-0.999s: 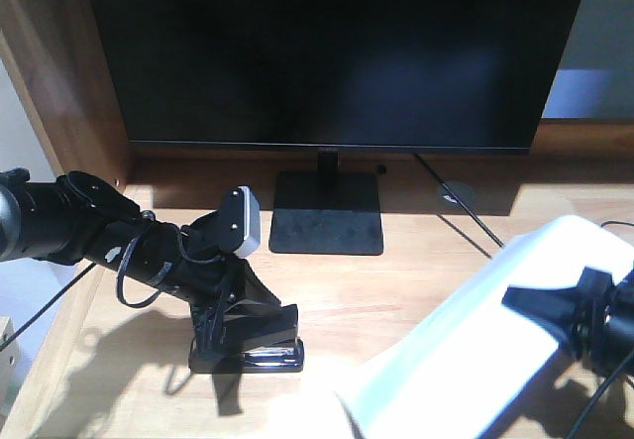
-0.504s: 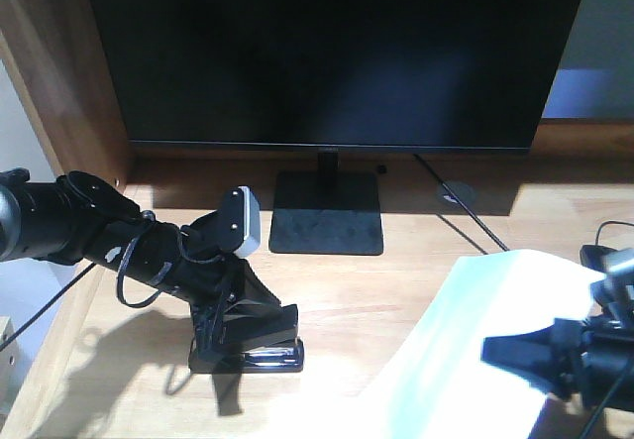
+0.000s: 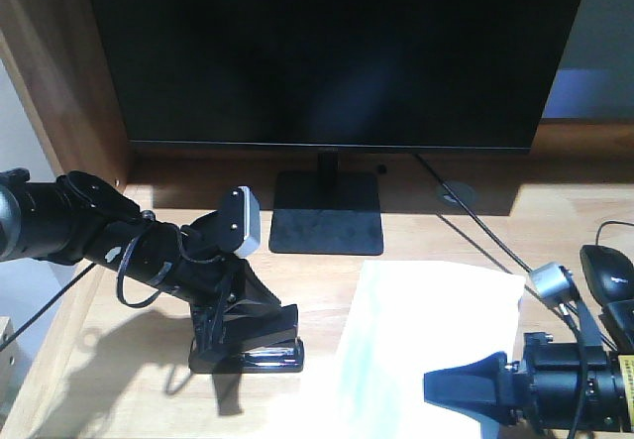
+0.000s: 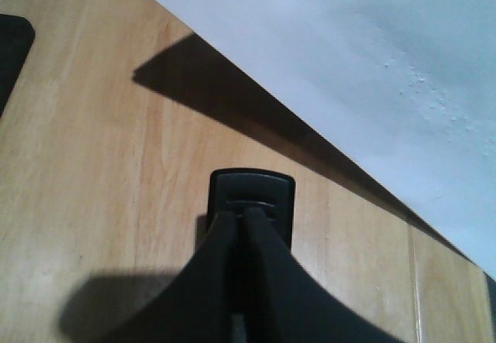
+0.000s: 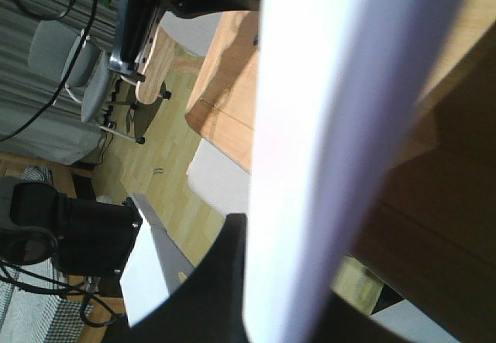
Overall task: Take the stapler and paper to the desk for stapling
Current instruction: 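Lay the paper flat on the desk beside the stapler with the right gripper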
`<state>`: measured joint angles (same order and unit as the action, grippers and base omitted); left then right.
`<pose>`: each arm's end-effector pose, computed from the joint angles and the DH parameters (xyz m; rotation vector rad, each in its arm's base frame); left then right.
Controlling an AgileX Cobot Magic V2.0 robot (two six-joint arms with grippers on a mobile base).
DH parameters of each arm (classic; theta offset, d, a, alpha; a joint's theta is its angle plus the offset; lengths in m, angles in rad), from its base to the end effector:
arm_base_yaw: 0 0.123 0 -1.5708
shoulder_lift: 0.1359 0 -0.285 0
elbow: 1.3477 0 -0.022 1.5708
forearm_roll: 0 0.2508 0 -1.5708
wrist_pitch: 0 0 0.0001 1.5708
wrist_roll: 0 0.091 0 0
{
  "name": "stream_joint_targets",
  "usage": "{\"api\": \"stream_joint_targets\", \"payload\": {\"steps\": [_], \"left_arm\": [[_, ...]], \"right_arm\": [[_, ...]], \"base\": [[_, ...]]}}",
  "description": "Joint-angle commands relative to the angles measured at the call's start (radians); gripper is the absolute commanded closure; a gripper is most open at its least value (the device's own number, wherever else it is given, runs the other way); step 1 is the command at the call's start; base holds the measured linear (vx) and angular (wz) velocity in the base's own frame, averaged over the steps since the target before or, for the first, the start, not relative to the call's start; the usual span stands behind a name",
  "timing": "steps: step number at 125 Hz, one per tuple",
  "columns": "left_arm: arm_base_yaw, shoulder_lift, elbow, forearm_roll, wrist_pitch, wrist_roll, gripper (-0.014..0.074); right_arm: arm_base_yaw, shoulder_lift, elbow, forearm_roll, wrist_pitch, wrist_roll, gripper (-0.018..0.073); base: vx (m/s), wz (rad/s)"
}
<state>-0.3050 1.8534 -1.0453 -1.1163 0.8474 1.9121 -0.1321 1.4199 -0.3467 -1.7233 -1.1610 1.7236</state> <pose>0.3099 -0.1619 0.1722 1.6115 1.8480 -0.7351 0.1715 0.0604 0.1737 -0.2841 2.3354 1.4219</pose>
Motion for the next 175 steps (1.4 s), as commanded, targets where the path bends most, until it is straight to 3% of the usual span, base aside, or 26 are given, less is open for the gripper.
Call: {"api": "stream_joint_targets", "payload": {"steps": [1, 31, 55, 84, 121, 139, 175], "left_arm": [[-0.004, -0.042, -0.025, -0.053, 0.025, 0.001, 0.0603], [-0.004, -0.042, -0.025, -0.053, 0.025, 0.001, 0.0603], [-0.004, -0.042, -0.025, -0.053, 0.025, 0.001, 0.0603], [-0.004, -0.042, -0.025, -0.053, 0.025, 0.001, 0.0603], [-0.004, -0.042, -0.025, -0.053, 0.025, 0.001, 0.0603], [-0.004, -0.042, -0.025, -0.053, 0.025, 0.001, 0.0603], [-0.004, -0.042, -0.025, -0.053, 0.025, 0.001, 0.0603]], "right_arm": [[0.02, -0.014, -0.021, 0.051, -0.001, -0.034, 0.0562], [0.103, -0.014, -0.099, 0.052, 0.167, -0.052, 0.0562], [0.114, 0.019, -0.151, 0.064, 0.284, -0.021, 0.0562], [0.114, 0.156, -0.183, 0.117, 0.254, -0.045, 0.0562], [0.114, 0.258, -0.21, 0.319, 0.113, -0.161, 0.0562], [0.115, 0.282, -0.21, 0.371, 0.066, -0.172, 0.0562], [0.227, 0.369, -0.211, 0.533, 0.043, -0.235, 0.0562]], "base": [[0.0, 0.0], [0.0, 0.0], [0.0, 0.0], [0.0, 0.0], [0.0, 0.0], [0.0, 0.0], [0.0, 0.0]]}}
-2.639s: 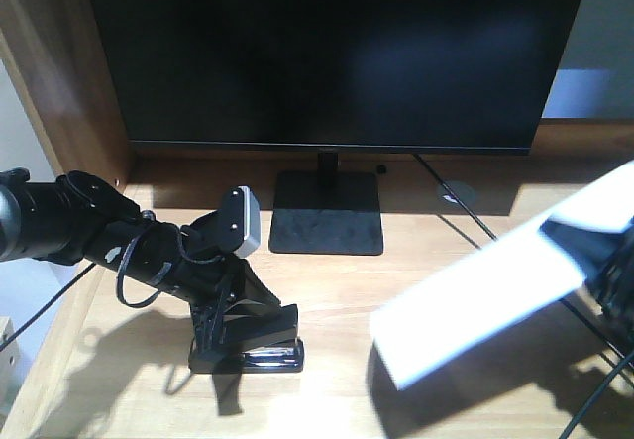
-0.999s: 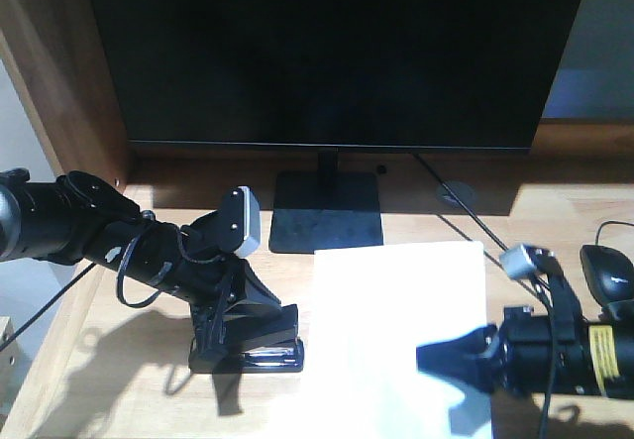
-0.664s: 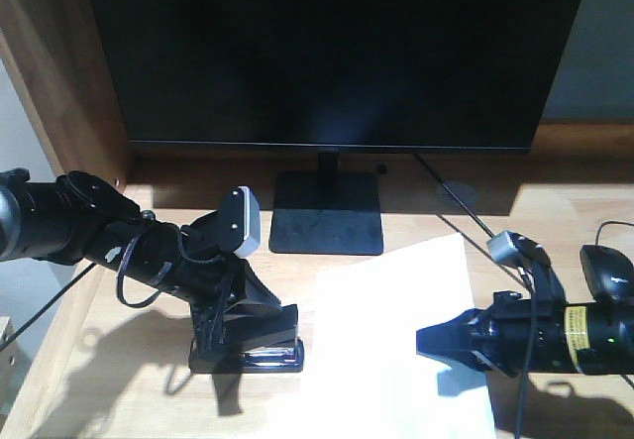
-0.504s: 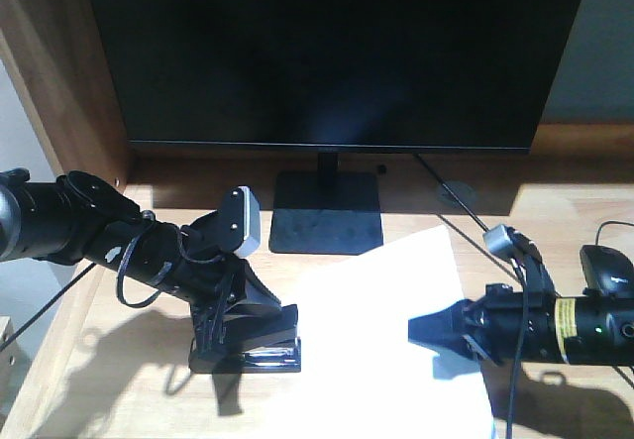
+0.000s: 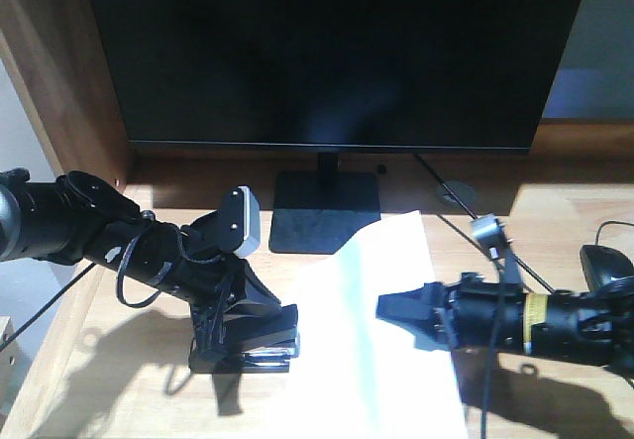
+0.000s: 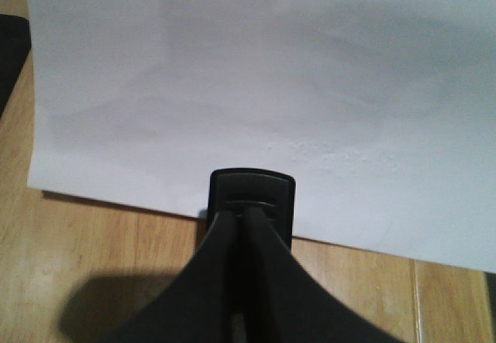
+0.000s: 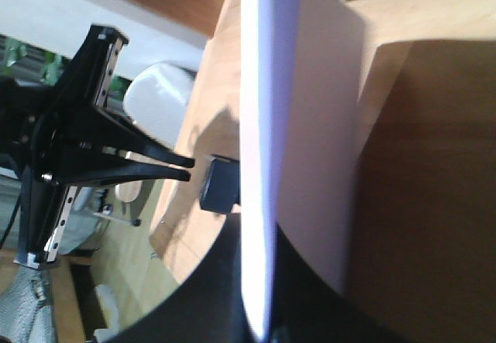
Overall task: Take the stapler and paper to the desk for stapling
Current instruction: 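Lay the paper flat on the desk beside the stapler with the right gripper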
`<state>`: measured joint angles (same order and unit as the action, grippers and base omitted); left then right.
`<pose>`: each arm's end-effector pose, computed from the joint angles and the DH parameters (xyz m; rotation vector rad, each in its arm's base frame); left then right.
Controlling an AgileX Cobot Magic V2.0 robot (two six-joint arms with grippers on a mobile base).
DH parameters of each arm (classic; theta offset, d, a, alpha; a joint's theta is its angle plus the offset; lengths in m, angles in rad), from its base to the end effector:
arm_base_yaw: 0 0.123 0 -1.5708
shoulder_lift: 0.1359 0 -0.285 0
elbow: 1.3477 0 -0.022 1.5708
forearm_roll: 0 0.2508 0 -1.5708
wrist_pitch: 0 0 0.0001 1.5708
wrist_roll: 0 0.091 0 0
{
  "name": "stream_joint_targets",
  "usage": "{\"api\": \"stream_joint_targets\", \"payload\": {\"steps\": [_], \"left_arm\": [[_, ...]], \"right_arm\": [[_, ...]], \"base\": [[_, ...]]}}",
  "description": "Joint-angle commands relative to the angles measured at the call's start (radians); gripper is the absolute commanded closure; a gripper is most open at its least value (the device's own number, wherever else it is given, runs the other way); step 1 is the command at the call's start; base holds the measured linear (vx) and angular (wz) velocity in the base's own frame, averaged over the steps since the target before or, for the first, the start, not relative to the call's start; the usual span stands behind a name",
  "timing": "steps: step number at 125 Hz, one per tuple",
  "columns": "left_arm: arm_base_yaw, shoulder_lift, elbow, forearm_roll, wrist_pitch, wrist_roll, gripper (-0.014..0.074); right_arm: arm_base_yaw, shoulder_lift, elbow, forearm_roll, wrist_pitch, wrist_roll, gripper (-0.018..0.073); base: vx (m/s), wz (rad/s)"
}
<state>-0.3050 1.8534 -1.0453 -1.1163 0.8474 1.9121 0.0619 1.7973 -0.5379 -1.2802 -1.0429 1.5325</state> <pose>0.3099 -0.1619 0.1722 1.6115 1.8480 -0.7351 0.2521 0.0910 0.1333 -0.0438 2.2697 1.4019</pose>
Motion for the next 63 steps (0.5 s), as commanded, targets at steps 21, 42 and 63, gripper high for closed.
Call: {"api": "stream_joint_targets", "payload": {"steps": [21, 42, 63], "left_arm": [[-0.004, -0.042, -0.025, -0.053, 0.025, 0.001, 0.0603], [-0.004, -0.042, -0.025, -0.053, 0.025, 0.001, 0.0603], [-0.004, -0.042, -0.025, -0.053, 0.025, 0.001, 0.0603]], "right_arm": [[0.052, 0.009, -0.02, 0.161, -0.075, -0.061, 0.0562], [0.052, 0.009, -0.02, 0.216, -0.083, -0.061, 0.0562], [0.057, 0.009, -0.02, 0.312, -0.093, -0.061, 0.0562]], "base": [[0.0, 0.0], [0.0, 0.0], [0.0, 0.0]]}}
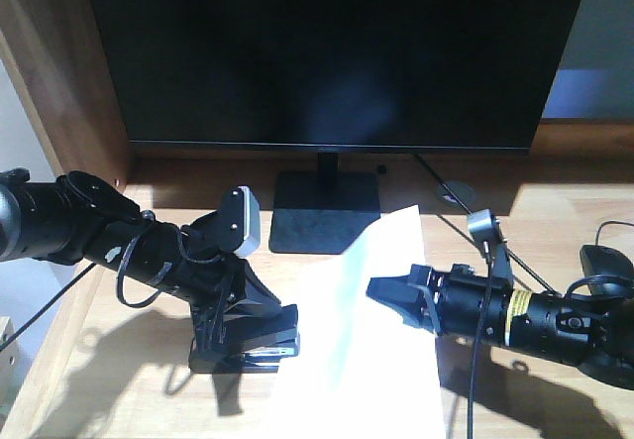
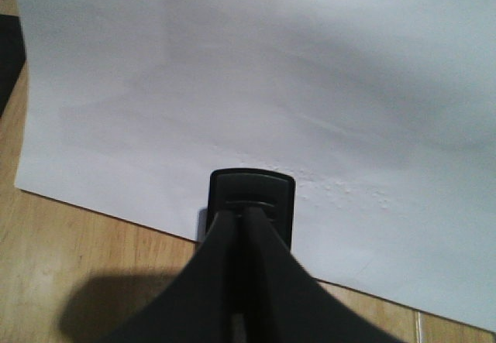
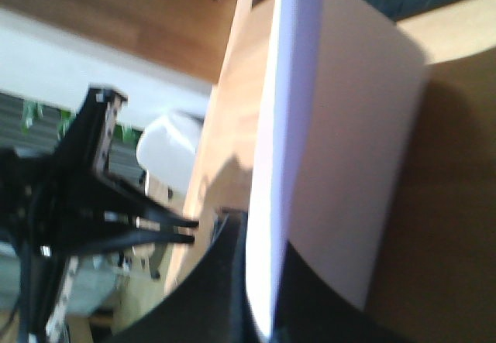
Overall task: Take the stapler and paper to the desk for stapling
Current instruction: 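Lay the paper flat on the desk beside the stapler with the right gripper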
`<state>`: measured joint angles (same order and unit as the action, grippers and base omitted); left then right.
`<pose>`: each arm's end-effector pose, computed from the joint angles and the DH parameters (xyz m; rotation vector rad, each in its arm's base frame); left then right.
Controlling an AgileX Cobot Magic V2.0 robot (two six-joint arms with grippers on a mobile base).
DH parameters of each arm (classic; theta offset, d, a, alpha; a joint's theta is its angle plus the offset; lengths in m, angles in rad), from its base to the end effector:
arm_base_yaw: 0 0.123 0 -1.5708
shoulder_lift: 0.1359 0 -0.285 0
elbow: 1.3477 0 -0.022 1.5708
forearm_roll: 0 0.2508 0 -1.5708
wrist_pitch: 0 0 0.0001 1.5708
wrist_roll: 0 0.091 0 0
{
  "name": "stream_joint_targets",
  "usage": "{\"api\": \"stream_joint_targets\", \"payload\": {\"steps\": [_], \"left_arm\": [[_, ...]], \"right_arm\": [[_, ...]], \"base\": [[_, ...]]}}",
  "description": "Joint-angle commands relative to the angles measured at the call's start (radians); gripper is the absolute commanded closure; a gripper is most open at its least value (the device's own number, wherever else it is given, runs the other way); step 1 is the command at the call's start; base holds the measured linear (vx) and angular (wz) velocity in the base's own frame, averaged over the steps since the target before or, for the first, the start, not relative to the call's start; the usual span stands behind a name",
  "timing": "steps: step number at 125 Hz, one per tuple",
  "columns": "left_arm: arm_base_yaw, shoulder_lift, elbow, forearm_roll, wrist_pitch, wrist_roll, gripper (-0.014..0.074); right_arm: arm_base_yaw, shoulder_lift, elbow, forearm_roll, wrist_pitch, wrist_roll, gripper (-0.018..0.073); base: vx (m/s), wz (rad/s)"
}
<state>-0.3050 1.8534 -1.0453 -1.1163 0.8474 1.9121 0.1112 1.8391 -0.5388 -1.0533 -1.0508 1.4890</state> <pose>0.3099 -0.1619 0.1722 1.6115 1.8480 -0.7351 0.2636 0.0985 0.1290 0.1454 2.1833 1.4045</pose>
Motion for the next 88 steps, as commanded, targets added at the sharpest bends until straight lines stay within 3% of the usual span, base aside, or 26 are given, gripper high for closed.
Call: {"api": "stream_joint_targets", "payload": {"steps": [1, 28, 67, 88], "left_arm": [[-0.004, -0.042, -0.025, -0.053, 0.025, 0.001, 0.0603], [-0.004, -0.042, -0.025, -0.053, 0.025, 0.001, 0.0603], [-0.004, -0.042, -0.025, -0.053, 0.025, 0.001, 0.0603], [-0.004, -0.042, -0.025, -0.053, 0.025, 0.001, 0.0603]], "right_arm": [[0.009, -0.033, -0.019, 0.091, -0.087, -0.018, 0.0562], [0.093, -0.033, -0.019, 0.251, -0.119, -0.06, 0.0562], [0.098, -0.033, -0.019, 0.258, -0.13, -0.067, 0.0562], [0.098, -0.033, -0.019, 0.259, -0.288, -0.067, 0.0562]], "base": [[0.0, 0.0], [0.0, 0.0], [0.0, 0.0], [0.0, 0.0]]}}
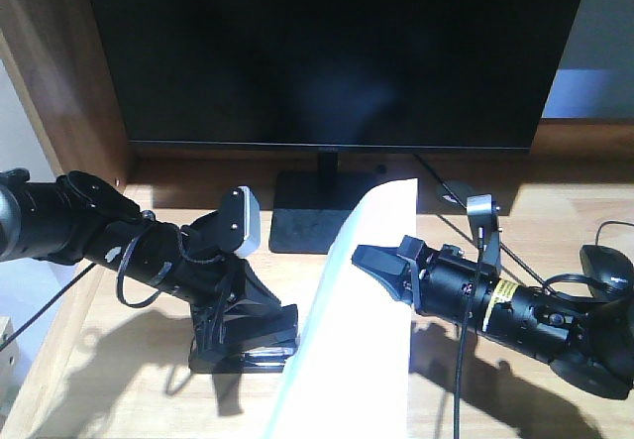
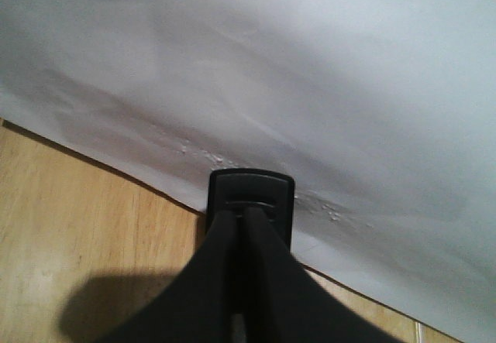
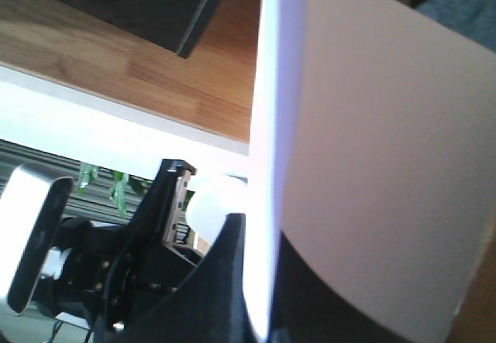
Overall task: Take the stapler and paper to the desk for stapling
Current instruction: 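Lay the paper flat on the desk beside the stapler with the right gripper, then release the paper and hold the right gripper at its edge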
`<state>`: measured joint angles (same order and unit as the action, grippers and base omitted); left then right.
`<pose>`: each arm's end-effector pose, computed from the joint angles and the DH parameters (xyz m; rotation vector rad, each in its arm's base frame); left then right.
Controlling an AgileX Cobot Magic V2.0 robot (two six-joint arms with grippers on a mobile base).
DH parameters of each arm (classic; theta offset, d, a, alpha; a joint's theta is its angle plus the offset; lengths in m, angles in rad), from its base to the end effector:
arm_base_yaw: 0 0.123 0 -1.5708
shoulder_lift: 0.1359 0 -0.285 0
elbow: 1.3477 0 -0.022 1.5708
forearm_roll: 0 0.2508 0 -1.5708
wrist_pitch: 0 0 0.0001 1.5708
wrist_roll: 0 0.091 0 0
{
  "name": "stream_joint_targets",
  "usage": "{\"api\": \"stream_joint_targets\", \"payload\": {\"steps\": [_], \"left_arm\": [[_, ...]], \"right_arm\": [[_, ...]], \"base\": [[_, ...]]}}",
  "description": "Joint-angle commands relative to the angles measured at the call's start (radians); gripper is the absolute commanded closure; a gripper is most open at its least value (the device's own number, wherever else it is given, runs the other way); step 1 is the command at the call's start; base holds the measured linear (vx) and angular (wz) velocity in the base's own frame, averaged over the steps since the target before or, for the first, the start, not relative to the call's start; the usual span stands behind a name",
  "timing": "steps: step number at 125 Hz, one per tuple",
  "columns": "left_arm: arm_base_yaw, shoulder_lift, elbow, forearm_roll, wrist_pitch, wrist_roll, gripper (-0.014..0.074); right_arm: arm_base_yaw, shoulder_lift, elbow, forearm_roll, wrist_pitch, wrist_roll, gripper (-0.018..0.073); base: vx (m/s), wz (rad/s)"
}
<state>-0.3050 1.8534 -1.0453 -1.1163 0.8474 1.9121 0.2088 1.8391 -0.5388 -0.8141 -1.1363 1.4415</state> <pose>0.3099 -0.1619 0.1722 1.6115 1.8480 -0.7351 0.2683 0.1182 0.1417 0.2390 2.0086 1.4778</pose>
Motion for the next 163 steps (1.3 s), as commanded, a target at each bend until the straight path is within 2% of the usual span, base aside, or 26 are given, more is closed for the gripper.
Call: {"api": "stream_joint_targets", "payload": {"steps": [1, 18, 31, 40, 53, 76, 95, 119, 156, 163], "left_arm": [[-0.004, -0.042, -0.025, -0.053, 0.025, 0.001, 0.0603], [-0.004, -0.042, -0.025, -0.053, 0.025, 0.001, 0.0603], [-0.004, -0.042, -0.025, -0.053, 0.025, 0.001, 0.0603], [-0.004, -0.042, -0.025, -0.053, 0.025, 0.001, 0.0603], [-0.004, -0.042, -0.025, -0.053, 0.025, 0.001, 0.0603], [-0.004, -0.042, -0.025, -0.053, 0.025, 0.001, 0.0603], [-0.004, -0.042, -0.025, -0.053, 0.024, 0.001, 0.0603], [-0.004, -0.042, -0.025, -0.053, 0.025, 0.001, 0.0603], [-0.004, -0.042, -0.025, -0.053, 0.025, 0.001, 0.0603], [-0.004, -0.042, -0.025, -0.053, 0.025, 0.001, 0.0603]], "right_arm": [[0.0, -0.033, -0.019, 0.019, -0.206, -0.02, 0.0562], [-0.015, -0.035, 0.004, 0.009, -0.192, -0.02, 0.0562], [-0.068, -0.035, 0.045, -0.027, -0.171, -0.024, 0.0562], [-0.128, -0.035, 0.073, -0.073, -0.123, -0.026, 0.0562], [-0.201, -0.035, 0.083, -0.193, -0.016, -0.008, 0.0562], [-0.209, -0.033, 0.083, -0.31, 0.12, 0.003, 0.0562], [-0.209, -0.033, 0.083, -0.328, 0.171, -0.002, 0.0562], [-0.209, -0.033, 0.082, -0.325, 0.067, -0.024, 0.0562], [-0.209, -0.033, 0.082, -0.319, -0.209, -0.182, 0.0562], [-0.209, -0.038, 0.082, -0.323, -0.21, -0.192, 0.0562]], "base": [[0.0, 0.0], [0.0, 0.0], [0.0, 0.0], [0.0, 0.0], [0.0, 0.0], [0.0, 0.0], [0.0, 0.0], [0.0, 0.0], [0.0, 0.0], [0.0, 0.0]]}}
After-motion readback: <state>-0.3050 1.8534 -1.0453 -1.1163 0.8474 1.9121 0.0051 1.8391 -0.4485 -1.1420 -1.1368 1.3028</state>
